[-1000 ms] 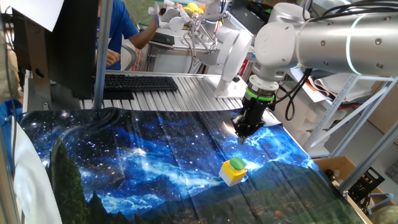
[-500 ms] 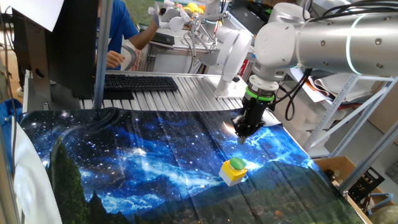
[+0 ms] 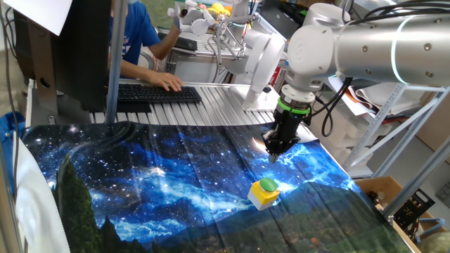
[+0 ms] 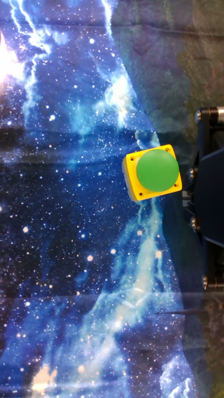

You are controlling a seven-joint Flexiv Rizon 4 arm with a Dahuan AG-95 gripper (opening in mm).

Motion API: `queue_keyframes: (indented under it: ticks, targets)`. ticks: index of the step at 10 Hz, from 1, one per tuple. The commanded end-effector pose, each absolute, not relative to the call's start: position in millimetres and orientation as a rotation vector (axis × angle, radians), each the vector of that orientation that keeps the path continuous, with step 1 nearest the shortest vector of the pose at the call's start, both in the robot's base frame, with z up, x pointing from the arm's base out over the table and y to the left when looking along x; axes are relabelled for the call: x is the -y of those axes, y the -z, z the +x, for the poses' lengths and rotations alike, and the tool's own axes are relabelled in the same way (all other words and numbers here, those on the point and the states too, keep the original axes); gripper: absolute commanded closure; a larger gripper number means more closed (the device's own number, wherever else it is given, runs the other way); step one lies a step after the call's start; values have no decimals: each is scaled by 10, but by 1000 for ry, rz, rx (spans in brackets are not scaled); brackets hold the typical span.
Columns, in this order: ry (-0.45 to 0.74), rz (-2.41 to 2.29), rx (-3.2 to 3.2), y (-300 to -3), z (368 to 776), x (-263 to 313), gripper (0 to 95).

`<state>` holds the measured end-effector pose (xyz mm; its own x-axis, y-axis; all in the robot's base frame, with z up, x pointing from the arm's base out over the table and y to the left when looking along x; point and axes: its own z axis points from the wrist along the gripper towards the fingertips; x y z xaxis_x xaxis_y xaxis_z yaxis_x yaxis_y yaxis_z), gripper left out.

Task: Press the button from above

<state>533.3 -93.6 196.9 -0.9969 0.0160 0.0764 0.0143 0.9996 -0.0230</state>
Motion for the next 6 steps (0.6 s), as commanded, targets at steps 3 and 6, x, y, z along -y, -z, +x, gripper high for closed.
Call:
queue_keyframes:
  ticks: [3, 6]
  targets:
    - [-35, -33, 3064, -1970, 5334, 937, 950]
    - [-36, -34, 3062, -1970, 5334, 937, 950]
